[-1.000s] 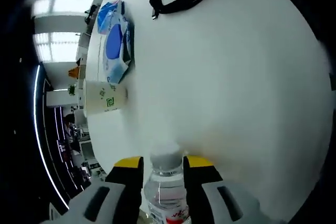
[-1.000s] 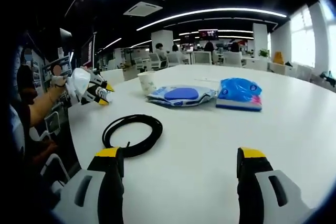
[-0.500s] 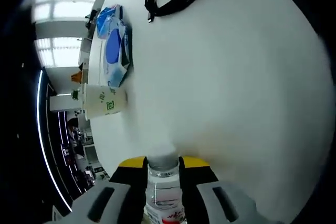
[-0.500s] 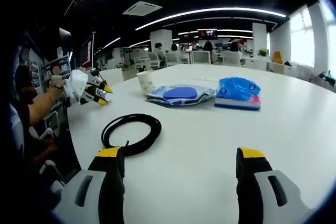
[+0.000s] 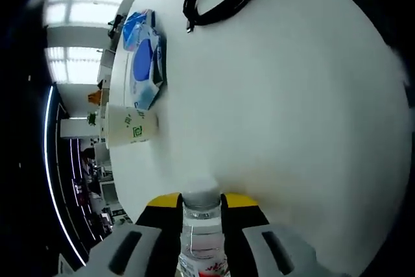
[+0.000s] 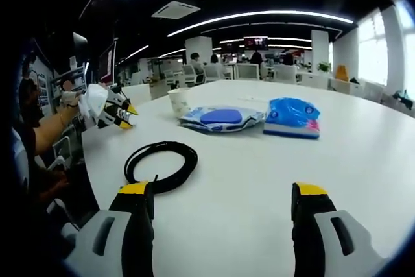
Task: Arrange the tabletop items into an orderly group along one side of the table until the central work area is clear of visible clutter.
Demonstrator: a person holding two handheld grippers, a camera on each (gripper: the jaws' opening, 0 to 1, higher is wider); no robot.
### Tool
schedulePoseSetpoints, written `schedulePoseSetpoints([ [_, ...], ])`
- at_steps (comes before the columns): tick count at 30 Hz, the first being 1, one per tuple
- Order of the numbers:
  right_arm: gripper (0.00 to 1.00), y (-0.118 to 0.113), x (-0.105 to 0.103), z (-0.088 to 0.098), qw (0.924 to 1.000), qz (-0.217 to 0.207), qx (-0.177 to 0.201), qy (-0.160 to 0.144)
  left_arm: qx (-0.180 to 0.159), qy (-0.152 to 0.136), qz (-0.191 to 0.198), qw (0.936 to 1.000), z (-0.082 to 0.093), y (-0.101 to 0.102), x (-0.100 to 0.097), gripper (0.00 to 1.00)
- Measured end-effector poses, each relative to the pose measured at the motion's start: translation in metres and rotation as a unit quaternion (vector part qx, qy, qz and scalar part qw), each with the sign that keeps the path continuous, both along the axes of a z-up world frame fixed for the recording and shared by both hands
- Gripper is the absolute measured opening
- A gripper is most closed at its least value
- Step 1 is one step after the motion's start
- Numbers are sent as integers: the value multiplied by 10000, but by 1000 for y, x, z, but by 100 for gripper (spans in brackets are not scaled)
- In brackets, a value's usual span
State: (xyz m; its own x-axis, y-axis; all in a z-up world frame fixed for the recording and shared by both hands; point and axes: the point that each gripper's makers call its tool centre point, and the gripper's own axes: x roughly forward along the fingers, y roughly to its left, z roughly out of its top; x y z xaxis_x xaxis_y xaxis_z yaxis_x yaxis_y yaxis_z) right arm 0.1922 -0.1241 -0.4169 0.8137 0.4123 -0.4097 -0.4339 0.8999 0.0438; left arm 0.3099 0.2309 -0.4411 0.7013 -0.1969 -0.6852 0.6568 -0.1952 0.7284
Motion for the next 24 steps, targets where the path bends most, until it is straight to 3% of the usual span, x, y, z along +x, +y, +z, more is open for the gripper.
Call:
schedulePoseSetpoints([
  [12,84,-4,-1,4,10000,-47,-17,-38,-751,123,-33,9971,16,-14,2,21],
  [20,84,-7,-1,5,9999,-86,4,-66,-1677,231,59,9855,41,-24,9,21],
  [24,84,-7,-2,6,9999,-85,18,-79,-1802,266,103,9832,45,-24,11,21],
])
